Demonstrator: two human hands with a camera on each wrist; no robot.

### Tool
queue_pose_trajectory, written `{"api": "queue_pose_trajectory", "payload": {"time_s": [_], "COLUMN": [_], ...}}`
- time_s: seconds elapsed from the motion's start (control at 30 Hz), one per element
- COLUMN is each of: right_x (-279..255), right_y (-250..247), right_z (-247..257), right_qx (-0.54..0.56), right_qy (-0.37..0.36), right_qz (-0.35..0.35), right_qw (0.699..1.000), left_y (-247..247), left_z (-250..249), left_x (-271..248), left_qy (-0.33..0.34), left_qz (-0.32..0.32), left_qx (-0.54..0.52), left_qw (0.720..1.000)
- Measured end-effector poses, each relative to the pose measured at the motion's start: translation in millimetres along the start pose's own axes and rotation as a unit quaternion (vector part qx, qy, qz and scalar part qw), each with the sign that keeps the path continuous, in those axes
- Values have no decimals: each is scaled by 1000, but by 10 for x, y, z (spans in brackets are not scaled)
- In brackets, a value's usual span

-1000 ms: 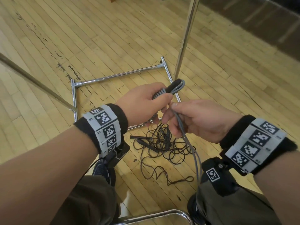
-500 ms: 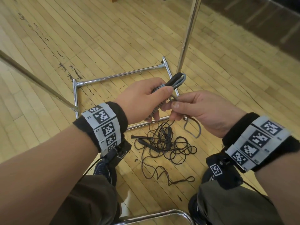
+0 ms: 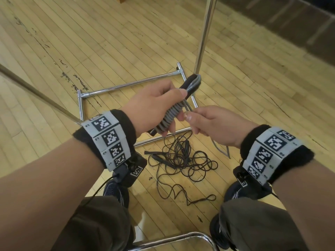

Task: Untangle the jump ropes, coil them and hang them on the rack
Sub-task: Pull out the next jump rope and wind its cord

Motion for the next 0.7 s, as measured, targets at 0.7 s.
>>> {"api": "queue_pose_trajectory", "payload": {"time_s": [0.7], "right_x": [56], "right_y": [7], "right_z": [535], "right_qx": [-286], "right_qy": [-63], "right_qz": [8], "right_qw": [956], "left_y": [-27], "left_z": [289], "left_x": [64], "left_qy": [-191], "left_qz": [56], "left_qx": [265], "left_qw": [943]}}
Point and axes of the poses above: each hand's wrist, its own x-axis towards the middle knuckle, its own y-axis out of the palm, z = x × y, the point moved 3 cm from there along x, towards the middle knuckle, and after that the axes turned 7 degrees about -y, right-handed, at the moved point
